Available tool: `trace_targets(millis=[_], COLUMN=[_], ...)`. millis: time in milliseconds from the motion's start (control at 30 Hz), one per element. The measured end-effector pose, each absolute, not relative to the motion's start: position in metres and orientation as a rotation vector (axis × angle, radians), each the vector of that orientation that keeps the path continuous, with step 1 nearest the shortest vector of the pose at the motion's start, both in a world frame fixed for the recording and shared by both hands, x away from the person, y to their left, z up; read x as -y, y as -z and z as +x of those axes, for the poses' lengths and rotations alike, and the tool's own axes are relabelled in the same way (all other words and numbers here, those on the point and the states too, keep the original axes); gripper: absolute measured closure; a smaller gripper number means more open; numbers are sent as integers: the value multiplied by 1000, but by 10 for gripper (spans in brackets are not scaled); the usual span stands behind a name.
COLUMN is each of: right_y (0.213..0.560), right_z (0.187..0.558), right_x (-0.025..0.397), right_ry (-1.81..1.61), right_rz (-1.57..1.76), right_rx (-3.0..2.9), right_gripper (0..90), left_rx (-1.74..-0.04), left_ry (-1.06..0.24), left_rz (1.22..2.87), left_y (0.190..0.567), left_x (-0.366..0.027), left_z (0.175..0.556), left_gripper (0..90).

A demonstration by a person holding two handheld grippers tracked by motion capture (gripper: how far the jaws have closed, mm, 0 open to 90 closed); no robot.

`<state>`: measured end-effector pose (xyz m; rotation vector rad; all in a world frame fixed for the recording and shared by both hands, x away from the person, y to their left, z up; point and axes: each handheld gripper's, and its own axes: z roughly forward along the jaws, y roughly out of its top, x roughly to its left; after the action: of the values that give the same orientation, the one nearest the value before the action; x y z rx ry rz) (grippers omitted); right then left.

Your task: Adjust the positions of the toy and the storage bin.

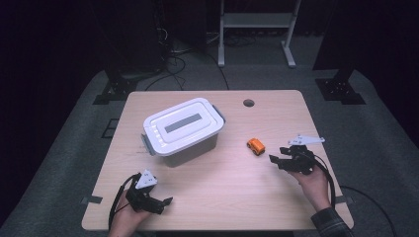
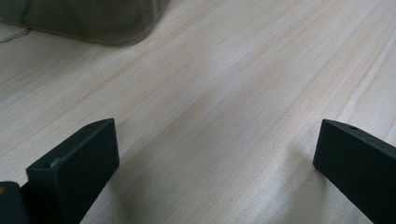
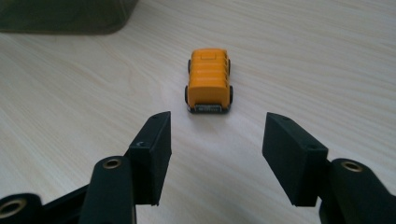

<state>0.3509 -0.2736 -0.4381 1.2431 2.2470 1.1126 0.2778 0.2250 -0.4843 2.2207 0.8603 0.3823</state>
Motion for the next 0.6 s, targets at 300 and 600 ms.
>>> trace_targets(millis=[300,600], right_y=[440,444], right_z=[383,405], right_x=[251,232], right_ry=[-1135,-1121], right_rz=[1257,1271], right_rx=[-2257,-2270], right_gripper=[426,407], left_rx=[-860,-858], left_ry=[-381,-379], left_rz=[2221,2222], left_y=[484,484], left_x=[-224,-224], left_z=[278,278], left_gripper=[0,0])
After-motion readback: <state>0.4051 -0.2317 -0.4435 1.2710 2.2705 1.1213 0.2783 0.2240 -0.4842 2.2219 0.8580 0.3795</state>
